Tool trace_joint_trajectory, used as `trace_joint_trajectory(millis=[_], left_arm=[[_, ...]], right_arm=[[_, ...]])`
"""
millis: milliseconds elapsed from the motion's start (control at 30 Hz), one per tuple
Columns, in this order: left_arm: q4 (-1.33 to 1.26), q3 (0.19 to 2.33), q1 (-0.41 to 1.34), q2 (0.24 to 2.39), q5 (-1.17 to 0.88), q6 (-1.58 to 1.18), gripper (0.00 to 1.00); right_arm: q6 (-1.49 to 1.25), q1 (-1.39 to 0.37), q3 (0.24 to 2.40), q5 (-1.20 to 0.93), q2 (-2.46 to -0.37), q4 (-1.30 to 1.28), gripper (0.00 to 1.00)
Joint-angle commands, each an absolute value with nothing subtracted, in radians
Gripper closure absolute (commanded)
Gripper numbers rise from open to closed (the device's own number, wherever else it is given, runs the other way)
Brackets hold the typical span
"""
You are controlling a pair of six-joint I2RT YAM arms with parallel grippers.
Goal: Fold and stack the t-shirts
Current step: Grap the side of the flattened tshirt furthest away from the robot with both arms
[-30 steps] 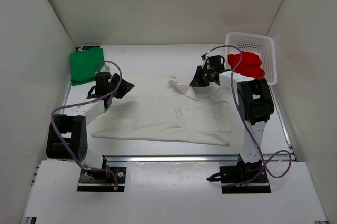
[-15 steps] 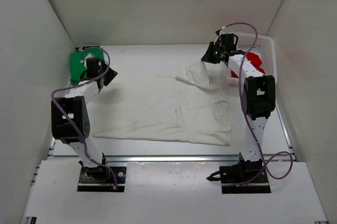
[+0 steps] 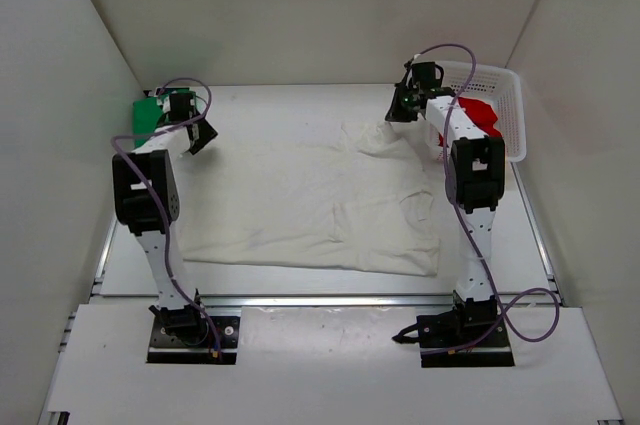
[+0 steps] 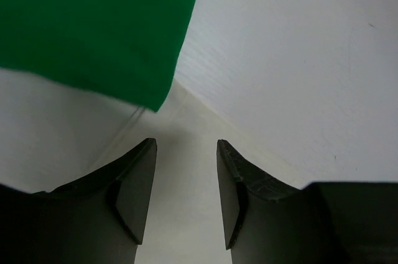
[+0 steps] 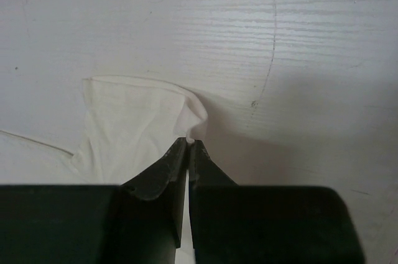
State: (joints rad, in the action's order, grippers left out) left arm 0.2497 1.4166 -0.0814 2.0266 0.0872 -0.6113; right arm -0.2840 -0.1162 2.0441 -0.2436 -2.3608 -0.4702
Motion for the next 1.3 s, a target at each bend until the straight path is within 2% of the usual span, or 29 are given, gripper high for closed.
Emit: trace_joint_trajectory(millis=[0, 200, 533, 833, 900, 1100, 1200, 1267], left_arm=[[0.377, 1.590, -0.048, 2.109, 0.170, -0.520, 0.46], [0.460, 1.767, -0.055, 2.200, 0.213, -0.469, 0.47], [0.521, 1.824, -0.046, 2.259, 0.210, -0.414, 0.50], [0.646, 1.980, -0.025, 2.359, 0.209, -0.394, 0.44], [0.653, 2.002, -0.032, 2.362, 0.209, -0.384, 0.53], [0.660, 1.967, -0.028, 2.349, 0.232, -0.377, 0.69], [0.646, 1.944, -0.023, 2.324, 0.242, -0.382, 0.71], [0.634, 1.921, -0.020, 2.319, 0.255, -0.379, 0.83]], right_arm=[[-0.264, -0.109, 2.051, -0.265, -2.329, -0.445, 1.00], [-0.282, -0.109, 1.967, -0.311, -2.273, -0.375, 1.00], [-0.296, -0.095, 1.945, -0.351, -2.257, -0.353, 1.00], [-0.321, -0.084, 1.868, -0.411, -2.217, -0.292, 1.00], [-0.327, -0.080, 1.861, -0.414, -2.198, -0.275, 1.00], [-0.342, -0.055, 1.839, -0.446, -2.180, -0.246, 1.00], [-0.342, -0.035, 1.815, -0.452, -2.149, -0.232, 1.00], [-0.342, -0.025, 1.801, -0.454, -2.128, -0.225, 1.00]])
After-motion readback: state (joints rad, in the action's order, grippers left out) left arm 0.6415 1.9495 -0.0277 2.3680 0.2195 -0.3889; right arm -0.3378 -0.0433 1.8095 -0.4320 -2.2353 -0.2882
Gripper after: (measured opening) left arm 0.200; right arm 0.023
